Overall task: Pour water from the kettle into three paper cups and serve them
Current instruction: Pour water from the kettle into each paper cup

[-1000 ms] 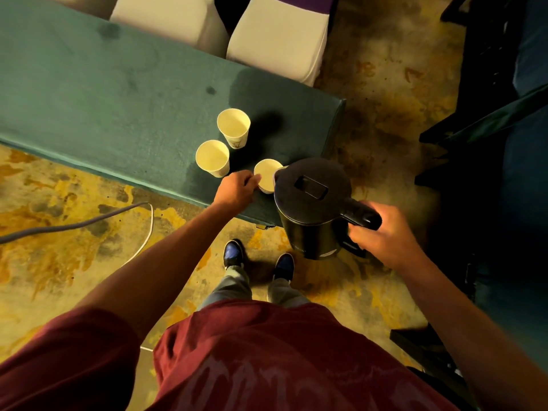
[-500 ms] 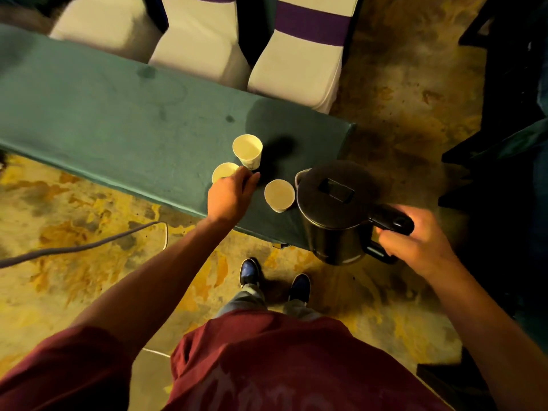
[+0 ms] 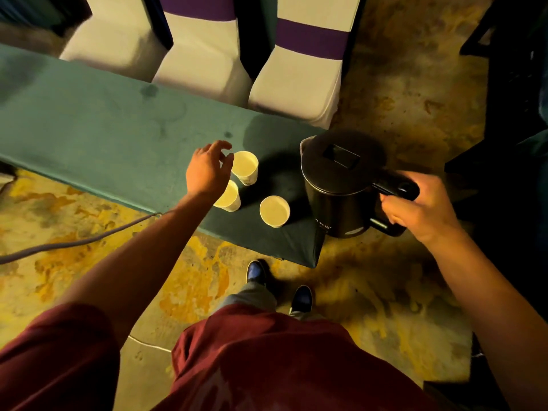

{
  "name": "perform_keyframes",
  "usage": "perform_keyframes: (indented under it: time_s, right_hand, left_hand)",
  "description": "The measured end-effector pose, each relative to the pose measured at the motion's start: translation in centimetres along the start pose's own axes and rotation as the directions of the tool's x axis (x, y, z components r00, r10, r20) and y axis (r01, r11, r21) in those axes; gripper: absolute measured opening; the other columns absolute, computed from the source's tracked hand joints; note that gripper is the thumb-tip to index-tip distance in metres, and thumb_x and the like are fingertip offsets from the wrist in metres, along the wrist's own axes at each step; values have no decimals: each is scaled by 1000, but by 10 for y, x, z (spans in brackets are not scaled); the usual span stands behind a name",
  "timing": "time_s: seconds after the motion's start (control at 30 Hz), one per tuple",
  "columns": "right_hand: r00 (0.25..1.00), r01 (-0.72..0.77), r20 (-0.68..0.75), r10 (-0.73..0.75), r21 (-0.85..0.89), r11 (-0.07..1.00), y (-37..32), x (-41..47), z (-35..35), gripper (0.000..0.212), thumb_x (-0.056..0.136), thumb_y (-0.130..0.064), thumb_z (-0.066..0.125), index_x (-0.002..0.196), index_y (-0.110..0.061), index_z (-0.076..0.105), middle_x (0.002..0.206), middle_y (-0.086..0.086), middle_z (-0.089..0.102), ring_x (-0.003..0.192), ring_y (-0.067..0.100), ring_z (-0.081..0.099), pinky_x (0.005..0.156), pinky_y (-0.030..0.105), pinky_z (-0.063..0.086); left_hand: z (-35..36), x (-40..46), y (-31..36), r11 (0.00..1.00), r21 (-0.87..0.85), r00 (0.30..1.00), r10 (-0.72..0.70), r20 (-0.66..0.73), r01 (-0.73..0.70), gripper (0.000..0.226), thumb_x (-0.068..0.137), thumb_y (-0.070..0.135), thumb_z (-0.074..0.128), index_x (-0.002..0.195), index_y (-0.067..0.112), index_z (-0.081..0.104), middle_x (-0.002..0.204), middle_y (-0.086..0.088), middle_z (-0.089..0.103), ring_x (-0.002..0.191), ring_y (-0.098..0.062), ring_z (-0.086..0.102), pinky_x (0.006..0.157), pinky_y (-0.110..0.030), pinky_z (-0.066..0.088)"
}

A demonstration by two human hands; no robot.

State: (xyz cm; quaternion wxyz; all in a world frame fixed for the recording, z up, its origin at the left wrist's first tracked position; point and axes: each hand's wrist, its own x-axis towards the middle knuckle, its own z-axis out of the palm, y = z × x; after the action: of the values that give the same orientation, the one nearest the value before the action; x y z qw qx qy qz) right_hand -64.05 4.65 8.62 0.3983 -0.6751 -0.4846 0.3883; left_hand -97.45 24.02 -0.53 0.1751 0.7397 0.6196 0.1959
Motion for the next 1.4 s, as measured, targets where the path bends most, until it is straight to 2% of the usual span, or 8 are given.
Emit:
perform_keyframes:
  time_s: [0.27, 0.4, 0.53, 0.8, 0.9, 1.07, 1.2, 1.4]
  right_hand:
    - [999, -43, -36, 41, -46, 998, -22, 65, 32, 5, 63, -24, 64, 62, -28, 61, 52, -8, 52, 51, 20, 48, 52, 38, 38]
    - [998, -54, -30, 52, -69, 996, -27, 94, 51, 3, 63, -26, 63, 66, -25, 62, 58, 0, 54, 55, 22, 52, 52, 43, 42]
    - [999, -43, 4, 44, -114, 993, -22, 117, 61, 21, 60, -34, 62, 70, -15, 60, 59, 5, 53, 56, 26, 50, 52, 48, 43]
    - [979, 37, 206, 13, -235, 971, -24, 145, 55, 22, 59, -36, 63, 64, -15, 57, 61, 14, 55, 59, 39, 52, 51, 47, 41]
    - [966, 37, 257, 35, -271, 962, -24, 147, 50, 18, 58, -38, 63, 62, -22, 55, 57, 1, 53, 53, 24, 48, 49, 39, 36]
    - [949, 47, 310, 52, -307, 951, -26, 145, 49, 14, 58, -36, 63, 61, -26, 53, 57, -2, 51, 53, 10, 44, 48, 33, 32]
    - [939, 52, 334, 80, -369, 928, -27, 145, 51, 18, 62, -25, 66, 62, -13, 52, 57, 7, 51, 56, 18, 44, 50, 37, 32]
    - [930, 33, 349, 112, -384, 923, -26, 146, 57, 19, 62, -26, 66, 58, -20, 49, 56, -9, 51, 54, 11, 40, 46, 22, 28]
  left_hand:
    - [19, 54, -30, 992, 122, 966, -62, 251, 32, 50, 98, 43, 56, 142, 24, 43, 108, -6, 72, 115, -29, 57, 83, -44, 54]
    - [26, 78, -41, 993, 91, 877, -107, 468, 73, 49, 96, 47, 57, 140, 26, 52, 106, -6, 73, 101, -27, 67, 86, -41, 56]
    - [27, 89, -46, 996, 84, 827, -50, 560, 4, 37, 96, 38, 61, 132, 26, 62, 104, -4, 73, 96, -22, 69, 85, -37, 56]
    - [36, 87, -38, 997, 63, 864, -76, 497, 52, 29, 99, 27, 57, 122, 17, 71, 97, -7, 77, 83, -22, 73, 81, -41, 60]
    - [38, 85, -38, 996, 8, 874, -84, 479, 91, 27, 99, 26, 57, 118, 17, 73, 85, -7, 78, 77, -21, 74, 79, -40, 60]
    - [37, 82, -33, 993, -42, 887, -77, 456, 107, 28, 99, 26, 55, 118, 17, 73, 77, -3, 74, 69, -15, 69, 72, -28, 54]
    - [38, 79, -30, 992, -76, 916, -66, 395, 103, 27, 99, 26, 54, 116, 18, 74, 76, -2, 74, 70, -17, 72, 66, -24, 49]
    - [39, 74, -28, 990, -105, 921, -48, 386, 95, 26, 98, 23, 55, 114, 17, 75, 71, 2, 70, 64, -11, 68, 62, -20, 47]
